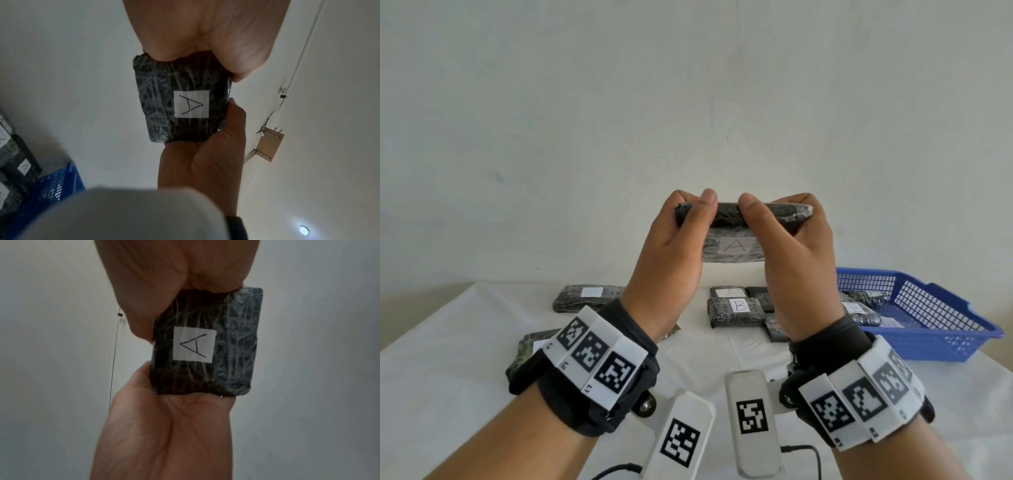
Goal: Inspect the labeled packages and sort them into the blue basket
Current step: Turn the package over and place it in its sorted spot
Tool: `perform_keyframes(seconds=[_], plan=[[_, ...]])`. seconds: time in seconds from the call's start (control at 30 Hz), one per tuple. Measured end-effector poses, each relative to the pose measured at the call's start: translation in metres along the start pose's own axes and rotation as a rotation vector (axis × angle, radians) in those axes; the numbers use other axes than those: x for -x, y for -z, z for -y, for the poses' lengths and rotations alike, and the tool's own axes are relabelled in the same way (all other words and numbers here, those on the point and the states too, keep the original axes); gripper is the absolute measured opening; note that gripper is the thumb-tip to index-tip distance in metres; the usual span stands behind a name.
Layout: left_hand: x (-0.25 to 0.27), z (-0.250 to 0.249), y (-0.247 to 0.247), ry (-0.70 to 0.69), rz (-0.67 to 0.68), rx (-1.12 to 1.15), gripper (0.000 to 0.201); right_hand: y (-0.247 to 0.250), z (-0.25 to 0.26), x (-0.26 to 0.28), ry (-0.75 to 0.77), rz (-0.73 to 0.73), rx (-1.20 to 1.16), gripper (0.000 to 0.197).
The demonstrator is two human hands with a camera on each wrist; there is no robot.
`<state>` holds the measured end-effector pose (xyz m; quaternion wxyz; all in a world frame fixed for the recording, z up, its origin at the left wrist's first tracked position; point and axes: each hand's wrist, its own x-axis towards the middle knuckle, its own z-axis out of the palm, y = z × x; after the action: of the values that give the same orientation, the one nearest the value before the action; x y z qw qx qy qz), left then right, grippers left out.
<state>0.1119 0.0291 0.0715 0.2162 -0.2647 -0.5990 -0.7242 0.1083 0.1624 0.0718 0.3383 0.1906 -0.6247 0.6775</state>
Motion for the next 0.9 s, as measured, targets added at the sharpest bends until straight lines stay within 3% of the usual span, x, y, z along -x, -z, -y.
perform_keyframes(seconds=[0.13,0.3,0.47,0.6,0.73,0.9], plan=[[-0.003,0.003,0.005,0.044,0.033,0.030,0.071,0.001,0.005,0.000,0.005,0.002,0.011,0.029],[-0.005,0.007,0.008,0.094,0.030,0.057,0.047,0.005,0.007,-0.002,-0.024,0.071,0.016,0.031],[-0.005,0.011,0.010,0.109,0.049,0.043,0.061,0.007,0.002,-0.002,-0.028,0.062,0.123,0.037],[-0.008,0.014,0.011,0.150,-0.012,0.058,0.040,0.006,0.001,-0.001,-0.049,0.075,0.113,0.031],[-0.007,0.010,0.008,0.102,0.017,0.004,0.065,0.006,0.006,-0.001,-0.037,0.077,0.075,0.033],[-0.009,0.004,0.009,0.225,0.030,-0.134,0.055,0.006,0.007,-0.003,0.057,0.048,0.288,0.028]])
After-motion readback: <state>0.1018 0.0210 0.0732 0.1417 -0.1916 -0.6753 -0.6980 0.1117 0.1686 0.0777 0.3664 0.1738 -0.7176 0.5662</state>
